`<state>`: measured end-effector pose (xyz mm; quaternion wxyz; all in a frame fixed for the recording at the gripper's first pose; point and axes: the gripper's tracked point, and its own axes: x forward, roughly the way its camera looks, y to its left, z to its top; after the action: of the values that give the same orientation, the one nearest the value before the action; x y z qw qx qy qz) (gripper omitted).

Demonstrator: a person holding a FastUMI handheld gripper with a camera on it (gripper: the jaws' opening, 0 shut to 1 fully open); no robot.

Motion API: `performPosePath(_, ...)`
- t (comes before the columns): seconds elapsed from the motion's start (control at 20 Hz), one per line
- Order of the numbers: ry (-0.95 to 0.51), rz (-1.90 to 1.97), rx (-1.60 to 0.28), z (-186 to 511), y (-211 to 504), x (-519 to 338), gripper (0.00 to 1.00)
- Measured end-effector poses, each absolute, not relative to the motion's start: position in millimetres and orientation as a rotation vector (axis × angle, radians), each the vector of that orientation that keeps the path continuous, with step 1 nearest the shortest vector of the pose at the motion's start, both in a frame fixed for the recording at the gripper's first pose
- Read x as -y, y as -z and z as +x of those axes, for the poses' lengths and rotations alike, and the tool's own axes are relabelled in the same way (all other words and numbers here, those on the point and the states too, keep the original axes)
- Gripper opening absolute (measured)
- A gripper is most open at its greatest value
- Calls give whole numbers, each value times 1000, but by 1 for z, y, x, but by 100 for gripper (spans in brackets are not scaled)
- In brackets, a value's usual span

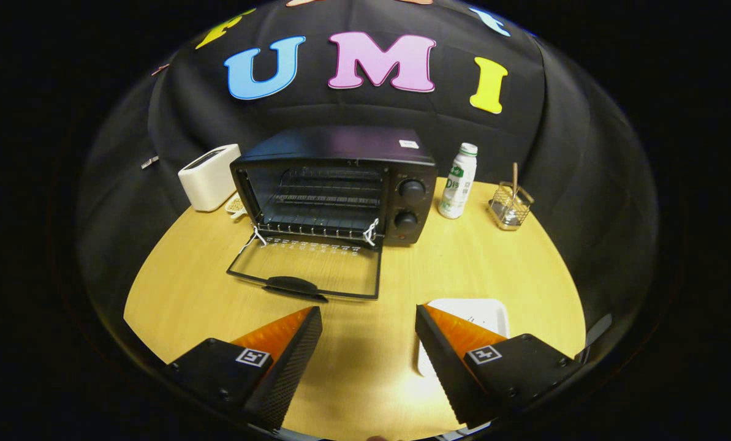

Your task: Open the toaster oven, put the food inside, and close the toaster oven door.

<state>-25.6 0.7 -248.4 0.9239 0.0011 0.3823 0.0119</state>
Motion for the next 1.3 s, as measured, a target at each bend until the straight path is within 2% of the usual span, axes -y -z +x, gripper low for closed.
performPosePath(0.35, 11, 26, -842, -32, 252, 69, 100)
performPosePath(0.8, 73, 66, -1009, -37, 298, 169, 100)
performPosePath(1.3, 70, 98, -1224, -64, 361, 213, 100)
